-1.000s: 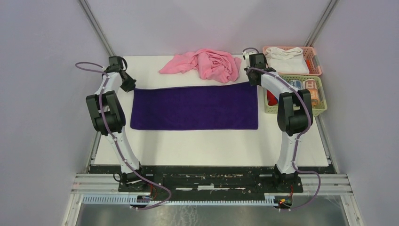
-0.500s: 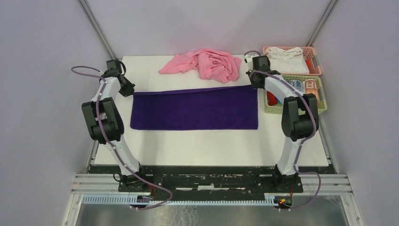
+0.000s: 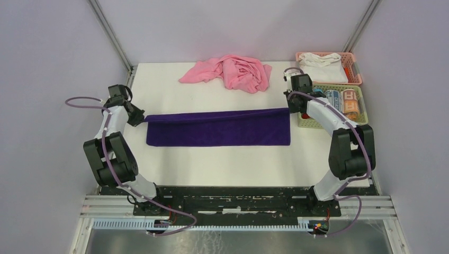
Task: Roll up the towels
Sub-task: Fold the towel at the center of the board.
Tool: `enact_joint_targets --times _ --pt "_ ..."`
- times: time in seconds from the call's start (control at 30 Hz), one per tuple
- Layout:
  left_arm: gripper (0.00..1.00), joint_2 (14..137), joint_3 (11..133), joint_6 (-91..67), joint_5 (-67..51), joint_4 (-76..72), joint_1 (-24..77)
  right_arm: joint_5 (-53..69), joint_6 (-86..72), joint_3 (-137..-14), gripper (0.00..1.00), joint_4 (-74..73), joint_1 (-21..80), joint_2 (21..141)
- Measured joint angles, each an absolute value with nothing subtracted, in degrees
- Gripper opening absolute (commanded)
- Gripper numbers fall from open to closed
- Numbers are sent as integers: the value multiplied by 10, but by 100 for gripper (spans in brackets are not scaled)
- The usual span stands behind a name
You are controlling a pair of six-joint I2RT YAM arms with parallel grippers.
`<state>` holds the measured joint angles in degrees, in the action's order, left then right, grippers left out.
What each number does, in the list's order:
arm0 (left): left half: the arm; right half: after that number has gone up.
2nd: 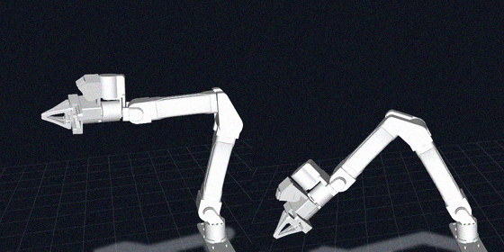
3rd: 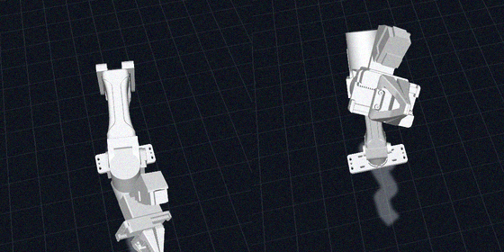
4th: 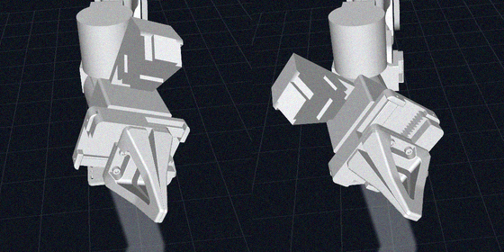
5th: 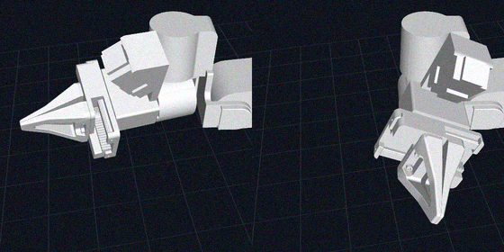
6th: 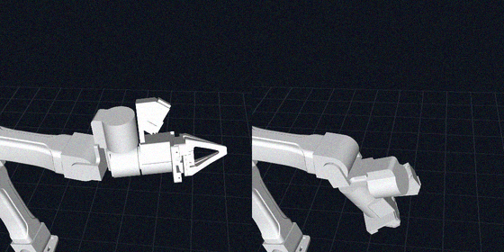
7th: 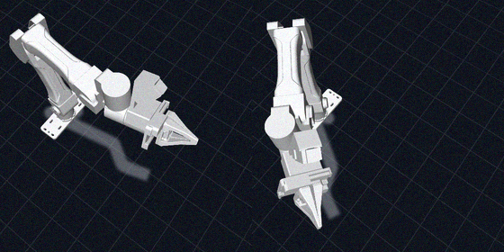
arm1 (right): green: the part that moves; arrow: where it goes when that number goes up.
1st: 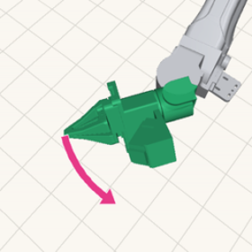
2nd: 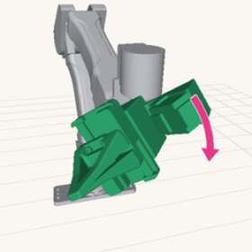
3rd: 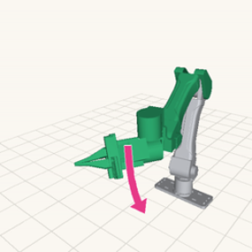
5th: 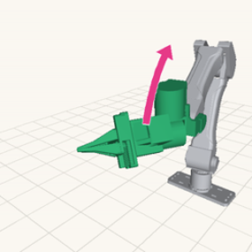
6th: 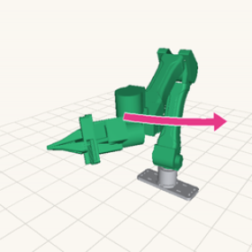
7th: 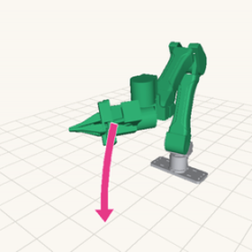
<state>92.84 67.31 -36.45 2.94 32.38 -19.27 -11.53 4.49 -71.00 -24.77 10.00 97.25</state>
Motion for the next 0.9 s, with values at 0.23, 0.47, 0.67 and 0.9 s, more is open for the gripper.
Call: enact_joint_targets --times 0.23,0.47,0.67,0.9 --pt "3 866 599 -376 27 317 -204 -100 -10 -628 0 -256 100 884" --pt "3 805 554 -378 27 314 -217 -85 -64 -565 0 -265 100 815" --pt "3 792 522 -377 29 312 -232 -58 -103 -505 0 -274 100 770" --pt "3 795 492 -377 29 314 -241 -45 -135 -480 0 -308 100 764"
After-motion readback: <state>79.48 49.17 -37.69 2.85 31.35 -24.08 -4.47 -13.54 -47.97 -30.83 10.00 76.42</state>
